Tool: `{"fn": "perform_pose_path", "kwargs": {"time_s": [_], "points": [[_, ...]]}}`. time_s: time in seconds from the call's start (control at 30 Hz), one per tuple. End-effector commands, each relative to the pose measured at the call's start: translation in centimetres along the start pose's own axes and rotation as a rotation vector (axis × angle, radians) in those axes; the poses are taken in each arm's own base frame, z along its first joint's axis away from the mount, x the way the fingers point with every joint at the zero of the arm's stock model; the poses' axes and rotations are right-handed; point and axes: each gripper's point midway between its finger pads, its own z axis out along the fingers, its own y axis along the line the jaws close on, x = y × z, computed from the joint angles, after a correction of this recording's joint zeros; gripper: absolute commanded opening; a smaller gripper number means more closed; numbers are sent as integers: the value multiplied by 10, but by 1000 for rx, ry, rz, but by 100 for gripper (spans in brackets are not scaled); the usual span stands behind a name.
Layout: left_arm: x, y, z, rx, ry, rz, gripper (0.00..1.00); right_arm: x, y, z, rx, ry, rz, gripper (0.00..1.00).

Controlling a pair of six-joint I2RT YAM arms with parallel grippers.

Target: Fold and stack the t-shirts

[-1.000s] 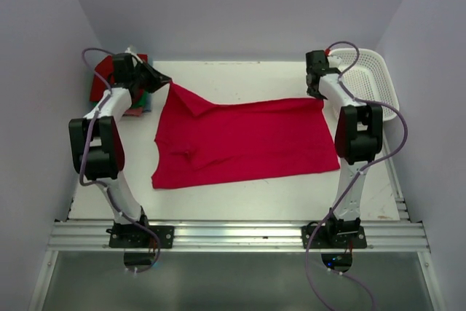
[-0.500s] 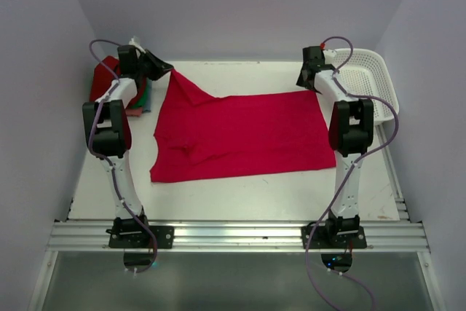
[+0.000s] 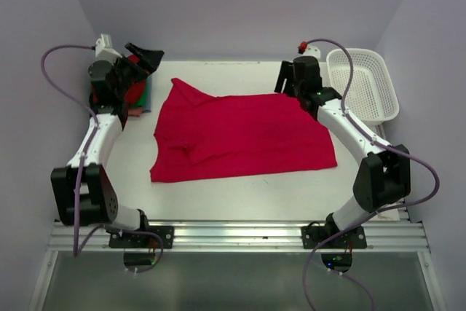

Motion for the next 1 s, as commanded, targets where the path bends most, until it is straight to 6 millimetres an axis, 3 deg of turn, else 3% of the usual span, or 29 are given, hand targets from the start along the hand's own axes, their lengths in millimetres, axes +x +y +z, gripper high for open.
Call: {"fn": "perform_pose_path", "kwargs": {"time_s": [0.0,0.07,0.1,0.13,0.17,0.2,0.27,0.3,0.43,0.5,0.53,0.57,0.63,0.7,0.73,0.8,0.87,0.9,0.97], "points": [[30,2,-54,-60,-19,-20,100,53,80,-23,-343,168,-85,66],[66,25,-76,-156,52,-36,100,80,125,-44,-512,281,-153,61],[64,15,-92,-142,35,-19,100,103,138,-41,-540,353,-191,60],[84,26,-103,-166,68,-20,100,106,154,-51,-599,379,-247,60],[94,30,-113,-184,83,-9,100,123,178,-67,-652,411,-311,60],[91,23,-126,-171,57,8,100,133,186,-69,-652,427,-363,62],[112,38,-144,-218,96,31,100,158,215,-85,-693,468,-482,67],[109,34,-154,-217,79,47,100,166,224,-90,-711,482,-513,68],[132,50,-182,-298,171,108,100,208,267,-112,-762,541,-672,69],[139,55,-188,-318,201,124,99,218,277,-114,-741,541,-728,69],[144,59,-191,-329,220,130,97,214,285,-120,-747,531,-751,69],[151,63,-194,-333,243,139,90,234,291,-120,-738,553,-788,69],[164,72,-198,-348,278,137,83,231,302,-124,-728,528,-810,69],[175,80,-202,-360,300,129,77,244,307,-122,-708,530,-841,69],[177,76,-201,-335,307,122,73,240,311,-122,-699,511,-848,70],[179,76,-201,-342,316,106,71,252,315,-120,-696,522,-868,70],[180,82,-203,-371,310,104,70,250,319,-118,-682,501,-883,70],[182,84,-204,-377,312,98,70,259,318,-111,-660,509,-898,70],[183,83,-204,-376,315,85,70,256,317,-102,-611,477,-918,70]]}}
